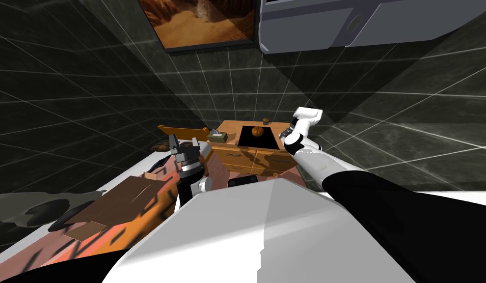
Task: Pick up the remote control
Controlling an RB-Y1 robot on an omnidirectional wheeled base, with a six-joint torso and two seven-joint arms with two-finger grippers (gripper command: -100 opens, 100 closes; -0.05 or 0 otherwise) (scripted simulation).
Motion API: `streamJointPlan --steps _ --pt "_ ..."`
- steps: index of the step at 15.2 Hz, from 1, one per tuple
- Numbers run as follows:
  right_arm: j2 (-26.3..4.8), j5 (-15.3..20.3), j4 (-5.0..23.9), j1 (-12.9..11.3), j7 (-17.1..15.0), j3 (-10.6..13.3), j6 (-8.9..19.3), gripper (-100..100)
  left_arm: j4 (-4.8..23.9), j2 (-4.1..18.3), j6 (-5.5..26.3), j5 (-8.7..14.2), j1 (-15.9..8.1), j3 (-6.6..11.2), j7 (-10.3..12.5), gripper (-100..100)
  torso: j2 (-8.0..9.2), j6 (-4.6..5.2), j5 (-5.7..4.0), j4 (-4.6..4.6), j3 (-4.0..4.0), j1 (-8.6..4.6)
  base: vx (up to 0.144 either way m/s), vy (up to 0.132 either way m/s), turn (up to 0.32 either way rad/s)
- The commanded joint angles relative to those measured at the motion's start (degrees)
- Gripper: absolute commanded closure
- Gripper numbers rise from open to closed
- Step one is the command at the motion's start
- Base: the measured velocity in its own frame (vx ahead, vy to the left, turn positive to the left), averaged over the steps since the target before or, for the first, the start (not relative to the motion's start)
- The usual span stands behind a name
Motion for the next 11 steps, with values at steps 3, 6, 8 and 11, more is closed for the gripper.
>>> streamJointPlan --steps 3,6,8,11 --pt "0.8 -0.5 -0.2 1.3 0.1 -0.2 -1.3 -100 0.0 0.0 0.0 0.0 0.0 0.0 0.0 0 -0.09 -0.01 0.01 -0.02 -0.05 0.07 0.029 0.012 -0.039" --pt "0.9 -0.5 -0.3 1.4 0.2 -0.2 -1.5 100 0.0 0.0 0.0 0.0 0.0 0.0 0.0 0 -0.04 0.0 0.03 -0.02 -0.03 0.05 0.002 0.001 0.0" --pt "0.9 -0.5 -0.3 1.4 0.2 -0.2 -1.5 100 0.0 0.0 0.0 0.0 0.0 0.0 0.0 0 -0.02 0.0 0.02 -0.01 -0.02 0.03 0.0 0.0 0.0" --pt "0.5 -0.1 -0.9 0.5 0.1 -0.1 -0.2 100 0.0 0.0 0.0 0.0 0.0 0.0 0.0 0 0.1 -0.04 0.07 0.05 0.07 0.04 -0.027 -0.009 0.046"
